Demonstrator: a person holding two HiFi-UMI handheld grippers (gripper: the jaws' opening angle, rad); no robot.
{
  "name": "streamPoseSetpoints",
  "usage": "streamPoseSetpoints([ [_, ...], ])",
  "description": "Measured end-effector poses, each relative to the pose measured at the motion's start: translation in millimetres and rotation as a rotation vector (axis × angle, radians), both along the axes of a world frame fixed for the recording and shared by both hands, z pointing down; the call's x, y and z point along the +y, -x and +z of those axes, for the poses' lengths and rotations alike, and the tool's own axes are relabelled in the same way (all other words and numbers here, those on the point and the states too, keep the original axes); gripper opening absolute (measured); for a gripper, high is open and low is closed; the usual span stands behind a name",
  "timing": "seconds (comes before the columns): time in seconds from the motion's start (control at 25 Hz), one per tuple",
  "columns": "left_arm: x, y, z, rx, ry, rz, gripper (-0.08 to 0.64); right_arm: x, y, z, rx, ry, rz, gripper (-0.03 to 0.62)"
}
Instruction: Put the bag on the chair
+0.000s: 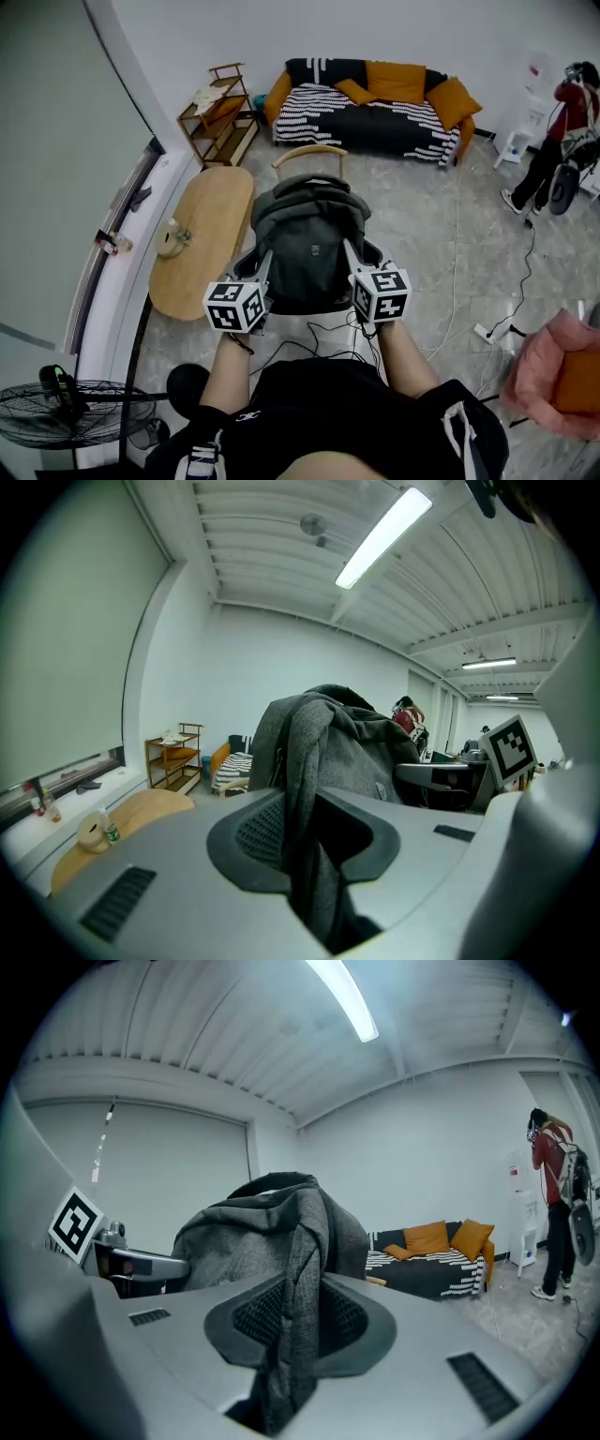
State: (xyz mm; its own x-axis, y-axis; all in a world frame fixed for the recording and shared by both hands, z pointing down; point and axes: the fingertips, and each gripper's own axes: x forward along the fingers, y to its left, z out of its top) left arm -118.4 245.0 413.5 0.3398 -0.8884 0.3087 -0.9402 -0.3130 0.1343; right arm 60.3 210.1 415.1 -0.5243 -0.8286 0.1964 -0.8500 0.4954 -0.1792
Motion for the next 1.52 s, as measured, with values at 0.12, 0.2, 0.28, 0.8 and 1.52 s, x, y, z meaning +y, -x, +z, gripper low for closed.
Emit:
streamPoseSetpoints([
  [0.12, -12, -46, -4, -0.012, -0.002, -0.001, 0.089, -15, -46, -3, -0.013, -0.001, -0.008, 0.092],
  [0.2, -18, -63, -4, -0.016, 0.003, 0.006, 0.089, -22, -62, -3, -0.021, 0.0, -0.002, 0.092],
  [0.28, -20, -70, -1, -0.013, 0.012, 0.013, 0.089, -24, -69, -1, -0.025, 0.002, 0.005, 0.092],
  [0.8, -79, -98, 19, 0.015, 0.022, 0.069, 0.089, -70, -100, 14, 0.005, 0.016, 0.054, 0.092],
  [1.52, -370, -59, 35, 0.063, 0.042, 0.19, 0.091, -336, -63, 28, 0.064, 0.076, 0.156, 0.095],
])
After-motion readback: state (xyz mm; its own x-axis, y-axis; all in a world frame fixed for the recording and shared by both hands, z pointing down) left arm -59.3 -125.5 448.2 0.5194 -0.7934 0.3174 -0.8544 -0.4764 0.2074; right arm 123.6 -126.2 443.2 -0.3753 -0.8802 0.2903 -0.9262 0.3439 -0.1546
